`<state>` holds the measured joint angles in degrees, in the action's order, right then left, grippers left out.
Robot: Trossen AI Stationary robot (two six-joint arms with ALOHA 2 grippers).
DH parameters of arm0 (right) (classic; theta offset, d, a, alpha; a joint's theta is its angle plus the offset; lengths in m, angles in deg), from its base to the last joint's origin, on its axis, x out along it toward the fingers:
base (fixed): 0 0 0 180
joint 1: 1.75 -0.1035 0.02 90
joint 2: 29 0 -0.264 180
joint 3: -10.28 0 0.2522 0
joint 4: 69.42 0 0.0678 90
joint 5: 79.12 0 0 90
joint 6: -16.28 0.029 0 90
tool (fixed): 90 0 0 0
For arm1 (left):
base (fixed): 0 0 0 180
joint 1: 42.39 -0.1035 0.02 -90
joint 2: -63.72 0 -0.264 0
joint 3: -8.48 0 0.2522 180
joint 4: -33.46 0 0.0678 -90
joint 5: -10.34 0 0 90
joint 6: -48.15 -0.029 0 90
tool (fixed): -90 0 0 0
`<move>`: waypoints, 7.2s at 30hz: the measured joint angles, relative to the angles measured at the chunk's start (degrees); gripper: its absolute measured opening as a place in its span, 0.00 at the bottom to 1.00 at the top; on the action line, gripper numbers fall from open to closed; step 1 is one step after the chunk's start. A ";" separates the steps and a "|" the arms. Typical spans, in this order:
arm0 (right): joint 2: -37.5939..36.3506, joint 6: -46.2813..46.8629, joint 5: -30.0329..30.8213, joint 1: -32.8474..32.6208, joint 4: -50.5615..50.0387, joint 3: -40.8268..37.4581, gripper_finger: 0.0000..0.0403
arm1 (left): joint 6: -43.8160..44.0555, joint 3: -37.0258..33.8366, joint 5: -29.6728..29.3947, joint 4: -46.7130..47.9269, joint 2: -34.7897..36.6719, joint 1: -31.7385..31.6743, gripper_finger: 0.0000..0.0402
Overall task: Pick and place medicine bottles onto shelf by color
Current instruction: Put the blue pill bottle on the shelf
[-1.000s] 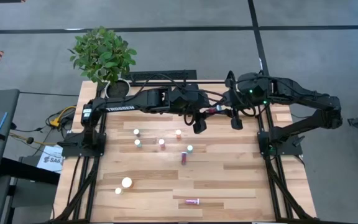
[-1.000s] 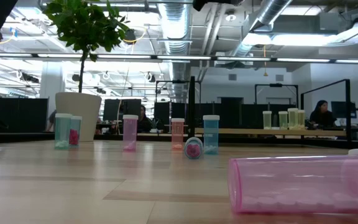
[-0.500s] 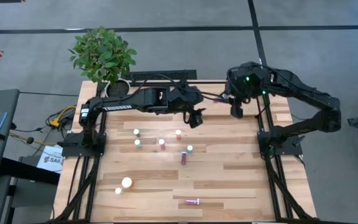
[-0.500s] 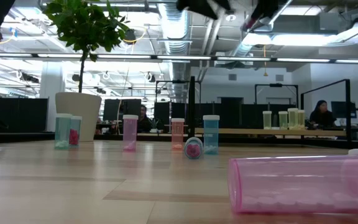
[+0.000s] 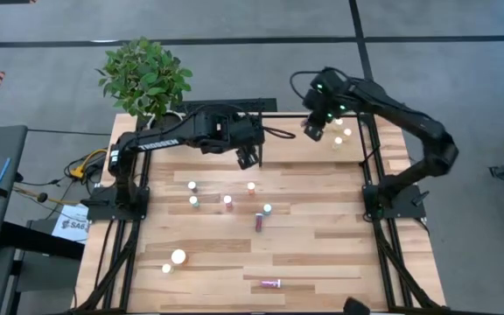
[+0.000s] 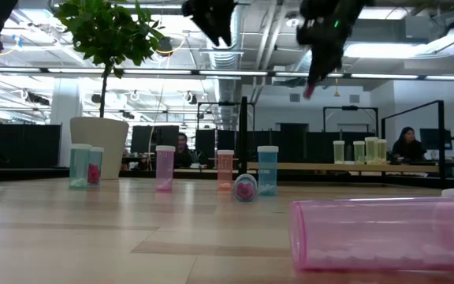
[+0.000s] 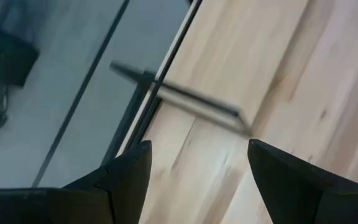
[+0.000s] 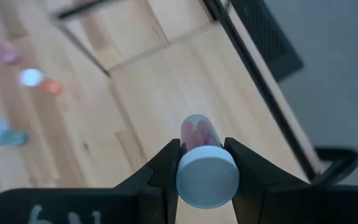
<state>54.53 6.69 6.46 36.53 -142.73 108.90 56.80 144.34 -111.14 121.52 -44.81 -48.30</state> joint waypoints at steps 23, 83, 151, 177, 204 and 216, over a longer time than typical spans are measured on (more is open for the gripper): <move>21.15 4.78 6.00 9.36 2.29 0.00 0.31 | -8.62 -0.01 1.68 4.01 -0.02 -9.91 0.63; 23.54 -0.87 5.87 11.40 -9.93 22.12 0.58 | -8.01 -2.31 11.76 -3.14 -0.24 -15.68 0.63; 4.68 8.70 5.86 -41.76 21.09 -15.65 0.58 | 59.16 -24.83 29.50 15.73 3.46 32.56 0.63; 19.01 13.23 8.25 -45.09 32.85 -15.63 0.58 | 70.72 -36.10 27.63 13.66 10.64 38.29 0.63; 23.52 16.24 8.34 -44.63 32.78 -15.65 0.37 | 72.21 -36.05 26.18 14.37 10.64 38.29 0.63; 20.46 16.52 5.67 -43.02 26.91 -13.24 0.33 | 72.08 -36.05 25.71 15.65 10.69 38.11 0.63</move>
<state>74.99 23.20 12.13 -6.49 -115.81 95.65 128.87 108.28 -85.43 137.16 -34.12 -10.18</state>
